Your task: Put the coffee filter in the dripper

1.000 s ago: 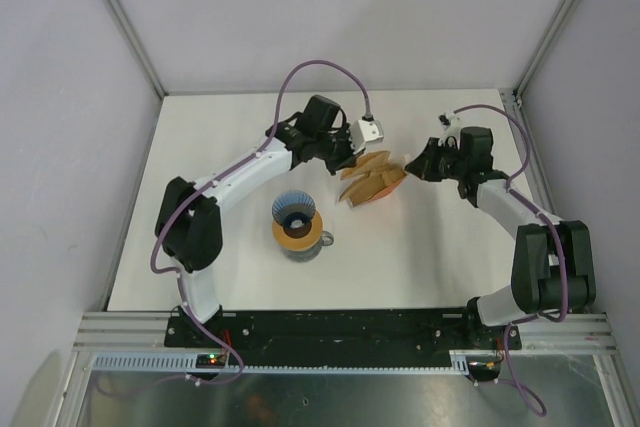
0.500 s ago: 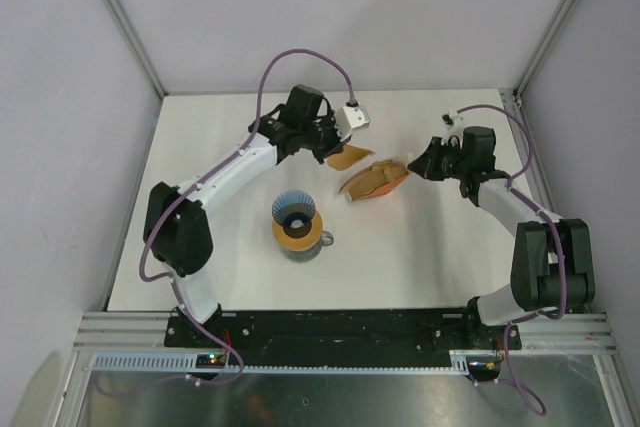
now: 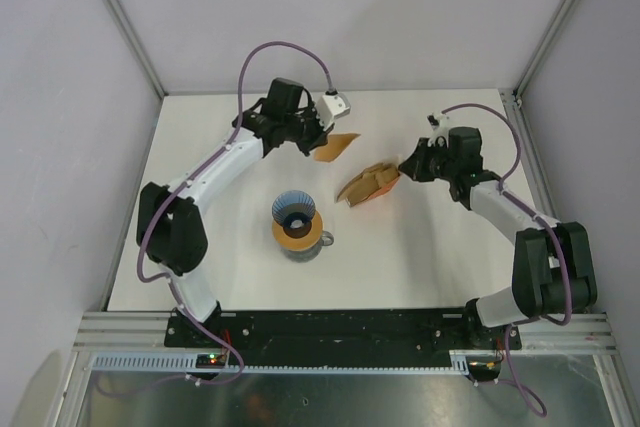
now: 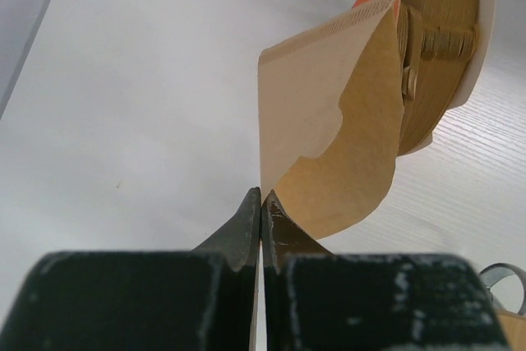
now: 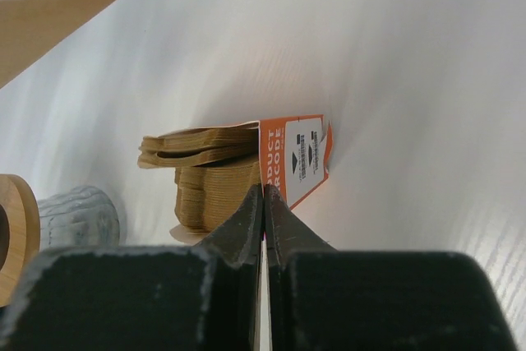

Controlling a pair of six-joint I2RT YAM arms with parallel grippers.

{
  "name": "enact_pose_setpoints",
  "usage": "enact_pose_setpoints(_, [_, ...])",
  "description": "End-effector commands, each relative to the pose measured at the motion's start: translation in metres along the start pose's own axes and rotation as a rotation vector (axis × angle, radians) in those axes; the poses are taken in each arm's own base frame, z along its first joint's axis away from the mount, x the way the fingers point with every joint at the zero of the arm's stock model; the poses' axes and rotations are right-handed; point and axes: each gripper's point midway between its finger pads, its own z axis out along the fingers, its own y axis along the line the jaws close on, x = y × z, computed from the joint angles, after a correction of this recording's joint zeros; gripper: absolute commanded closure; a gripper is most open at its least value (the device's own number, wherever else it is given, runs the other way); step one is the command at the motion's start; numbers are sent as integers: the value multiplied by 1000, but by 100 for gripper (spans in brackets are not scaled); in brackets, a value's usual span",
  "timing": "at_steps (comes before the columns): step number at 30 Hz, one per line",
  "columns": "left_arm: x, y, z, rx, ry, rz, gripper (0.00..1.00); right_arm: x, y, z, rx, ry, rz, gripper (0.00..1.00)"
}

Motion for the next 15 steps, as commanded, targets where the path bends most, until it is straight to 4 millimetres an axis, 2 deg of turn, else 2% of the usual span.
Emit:
enact_pose_setpoints(1, [-17, -4, -22, -22, -50, 0, 100, -17, 8, 0, 44, -63, -92, 100])
enact_pose_setpoints(8, [14, -12, -3, 13, 20, -41, 100, -12, 24, 7, 77, -53, -163, 100])
enact_pose_setpoints(12, [38, 1, 14, -31, 101, -35, 100, -27, 8, 3, 158, -103, -82, 100])
enact_pose_setpoints(15, [43, 10, 24, -55, 128, -29, 100, -37, 10, 3, 140, -142, -49, 100])
